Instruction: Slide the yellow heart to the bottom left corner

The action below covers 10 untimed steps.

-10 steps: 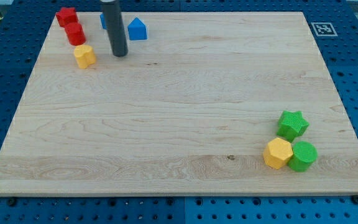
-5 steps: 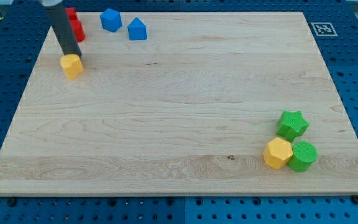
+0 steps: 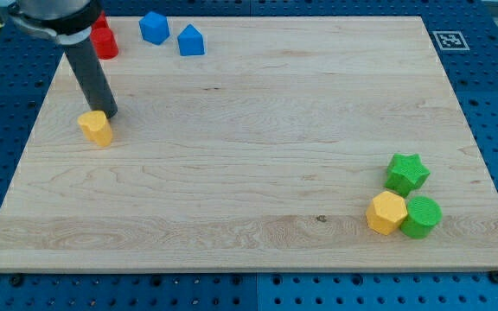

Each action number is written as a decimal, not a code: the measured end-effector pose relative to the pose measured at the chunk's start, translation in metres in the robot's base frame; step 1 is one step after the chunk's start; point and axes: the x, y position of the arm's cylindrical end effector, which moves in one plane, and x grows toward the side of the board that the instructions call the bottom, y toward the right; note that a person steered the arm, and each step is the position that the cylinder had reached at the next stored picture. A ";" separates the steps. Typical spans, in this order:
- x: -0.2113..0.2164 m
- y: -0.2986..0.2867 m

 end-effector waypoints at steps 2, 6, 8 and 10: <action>0.040 0.002; 0.057 -0.014; 0.069 -0.038; 0.081 -0.039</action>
